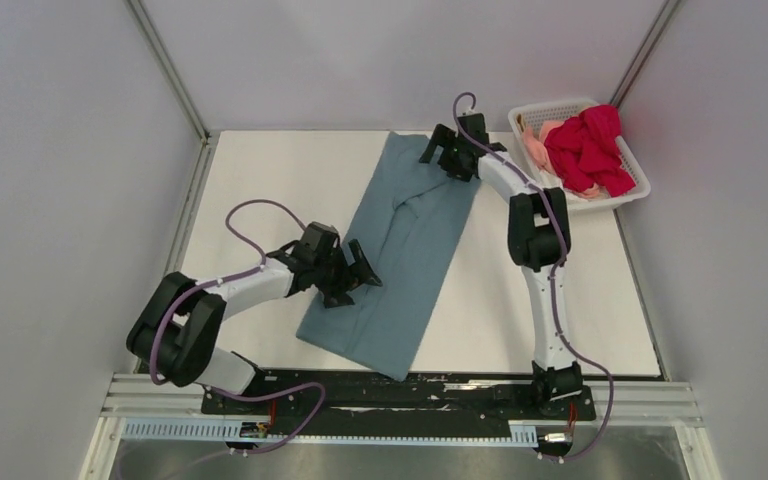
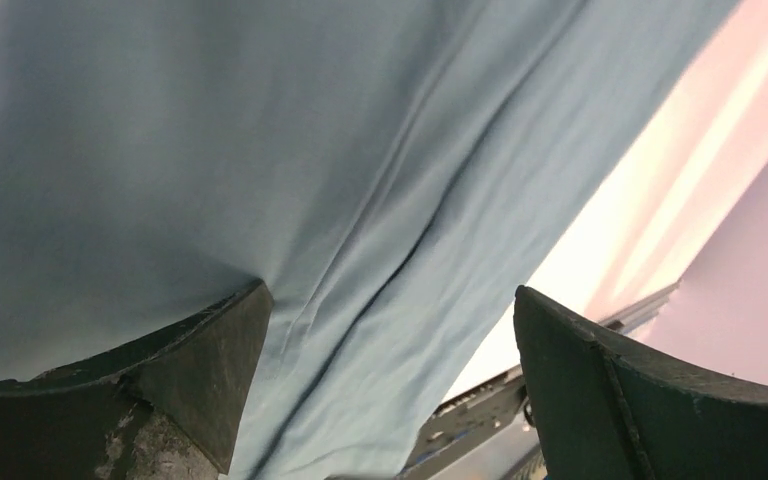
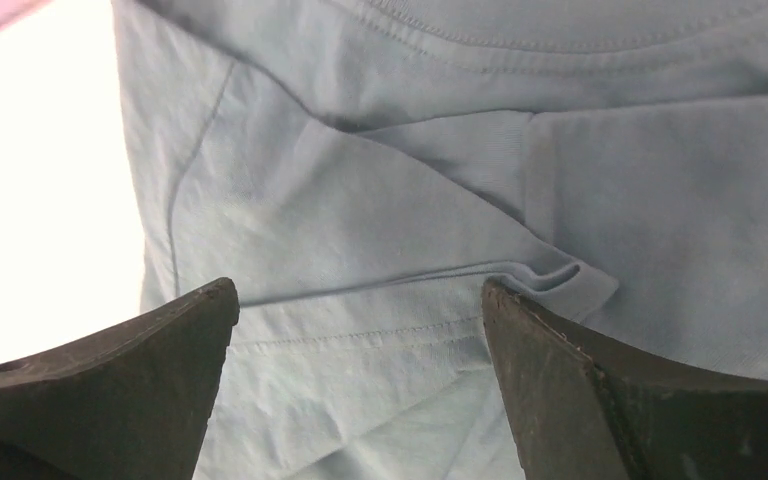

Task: Fold and stack the t-shirts
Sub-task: Rotate the tshirt 90 degrees, then grab the bottom of the folded rectangular tshirt with both arms, then fold the folded rectangular tshirt in 1/3 of the way, then grab one side of the 2/3 rectangular tshirt with both arms, then fold the long partially folded tshirt into a neat square

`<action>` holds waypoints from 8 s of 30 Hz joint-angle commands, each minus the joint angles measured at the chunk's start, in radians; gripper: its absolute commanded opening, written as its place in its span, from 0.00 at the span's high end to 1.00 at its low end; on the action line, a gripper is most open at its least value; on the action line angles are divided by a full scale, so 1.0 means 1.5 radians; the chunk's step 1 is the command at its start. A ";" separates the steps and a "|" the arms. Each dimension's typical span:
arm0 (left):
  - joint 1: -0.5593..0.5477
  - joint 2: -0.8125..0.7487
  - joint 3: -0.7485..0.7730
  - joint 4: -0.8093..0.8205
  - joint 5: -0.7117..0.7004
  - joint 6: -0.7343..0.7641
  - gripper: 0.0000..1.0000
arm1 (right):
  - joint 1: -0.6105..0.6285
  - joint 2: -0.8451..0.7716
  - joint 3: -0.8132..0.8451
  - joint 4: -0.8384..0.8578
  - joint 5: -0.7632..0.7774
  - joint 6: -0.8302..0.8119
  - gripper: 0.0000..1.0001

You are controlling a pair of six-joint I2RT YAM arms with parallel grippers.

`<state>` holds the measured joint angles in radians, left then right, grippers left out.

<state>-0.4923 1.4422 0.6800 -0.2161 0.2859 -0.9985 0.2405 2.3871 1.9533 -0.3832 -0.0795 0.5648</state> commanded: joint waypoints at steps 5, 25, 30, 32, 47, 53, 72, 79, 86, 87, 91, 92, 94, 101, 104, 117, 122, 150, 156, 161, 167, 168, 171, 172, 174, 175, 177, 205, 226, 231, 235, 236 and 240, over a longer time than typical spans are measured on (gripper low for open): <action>-0.174 0.080 0.041 0.057 -0.055 -0.152 0.00 | 0.028 0.231 0.294 0.012 -0.161 0.000 0.00; -0.216 -0.212 0.042 -0.284 -0.244 0.099 0.00 | 0.102 -0.494 -0.433 -0.108 0.085 -0.058 0.00; -0.216 -0.309 -0.065 -0.280 -0.163 0.087 0.00 | 0.253 -0.683 -0.647 -0.120 0.109 -0.041 0.00; -0.216 -0.337 -0.108 -0.254 -0.131 0.078 0.00 | 0.292 -0.734 -0.709 -0.132 0.073 -0.025 0.00; -0.216 -0.305 -0.205 -0.141 -0.074 0.034 0.59 | 0.380 -0.887 -0.902 -0.218 -0.073 0.051 0.11; -0.216 -0.280 -0.208 -0.136 -0.068 0.025 0.85 | 0.385 -0.859 -0.953 -0.182 -0.098 0.074 0.28; -0.211 -0.363 -0.161 -0.109 -0.098 0.066 1.00 | 0.397 -0.880 -0.904 -0.118 -0.007 0.040 1.00; -0.105 -0.237 -0.023 -0.066 -0.108 0.127 1.00 | 0.348 -0.817 -0.788 -0.065 0.141 -0.020 1.00; 0.001 -0.060 0.158 -0.038 -0.079 0.190 1.00 | 0.229 -0.713 -0.698 0.084 0.103 -0.066 1.00; 0.007 -0.025 0.174 -0.040 -0.076 0.194 1.00 | 0.217 -0.696 -0.684 0.103 0.098 -0.075 1.00; 0.043 0.062 0.253 -0.055 -0.051 0.214 1.00 | 0.178 -0.627 -0.627 0.119 0.094 -0.104 1.00; 0.054 0.075 0.271 -0.056 -0.046 0.216 1.00 | 0.169 -0.609 -0.616 0.120 0.092 -0.109 1.00; 0.067 0.108 0.303 -0.054 -0.037 0.223 1.00 | 0.153 -0.580 -0.597 0.124 0.082 -0.110 1.00; 0.086 0.199 0.397 -0.068 -0.029 0.263 1.00 | 0.122 -0.523 -0.559 0.145 0.071 -0.125 1.00; 0.094 0.229 0.434 -0.078 -0.029 0.273 1.00 | 0.110 -0.507 -0.551 0.150 0.065 -0.130 1.00; 0.123 0.354 0.559 -0.134 -0.033 0.270 0.97 | 0.067 -0.397 -0.505 0.180 0.024 -0.122 0.95; 0.129 0.386 0.585 -0.162 -0.046 0.276 0.47 | 0.054 -0.355 -0.471 0.181 0.020 -0.115 0.53; 0.132 0.180 0.156 0.014 0.085 0.158 0.39 | 0.077 -0.581 -0.789 0.134 -0.082 0.018 0.42; 0.125 0.191 0.140 0.025 0.099 0.155 0.59 | 0.081 -0.571 -0.794 0.133 -0.082 0.024 0.50; 0.120 0.199 0.135 0.029 0.092 0.154 0.62 | 0.082 -0.570 -0.809 0.132 -0.064 0.021 0.51; 0.114 0.203 0.129 0.017 0.085 0.156 0.84 | 0.082 -0.568 -0.815 0.132 -0.064 0.020 0.52; 0.114 0.201 0.127 0.018 0.083 0.157 0.89 | 0.082 -0.567 -0.815 0.133 -0.060 0.019 0.53; 0.114 0.204 0.126 0.017 0.082 0.159 1.00 | 0.083 -0.559 -0.816 0.134 -0.067 0.016 0.57; 0.113 0.205 0.126 0.020 0.085 0.158 1.00 | 0.083 -0.555 -0.817 0.136 -0.074 0.017 0.58; 0.113 0.205 0.127 0.021 0.086 0.158 1.00 | 0.085 -0.550 -0.820 0.140 -0.079 0.017 0.63; 0.112 0.203 0.127 0.021 0.086 0.157 1.00 | 0.086 -0.549 -0.821 0.141 -0.081 0.016 0.67; 0.113 0.198 0.124 0.022 0.084 0.156 1.00 | 0.088 -0.553 -0.823 0.143 -0.087 0.014 0.74; 0.037 -0.559 -0.031 -0.358 0.104 0.096 1.00 | 0.256 -0.982 -0.753 -0.323 -0.405 -0.120 1.00; 0.097 -0.292 0.221 -0.224 -0.120 0.120 1.00 | 0.011 -0.824 -0.619 -0.168 -0.347 -0.121 1.00; 0.115 -0.171 0.272 -0.199 -0.088 0.148 1.00 | -0.012 -0.762 -0.604 -0.135 -0.304 -0.120 1.00; 0.131 -0.091 0.297 -0.164 -0.086 0.150 1.00 | -0.016 -0.720 -0.594 -0.108 -0.246 -0.113 1.00; 0.133 -0.065 0.309 -0.160 -0.086 0.153 1.00 | -0.017 -0.712 -0.595 -0.095 -0.240 -0.109 1.00; 0.150 0.010 0.346 -0.150 -0.095 0.161 1.00 | -0.027 -0.663 -0.591 -0.052 -0.225 -0.098 1.00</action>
<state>-0.3077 1.3869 1.1145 -0.5026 0.2001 -0.7979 0.2279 1.3418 1.0203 -0.5621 -0.5079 0.3958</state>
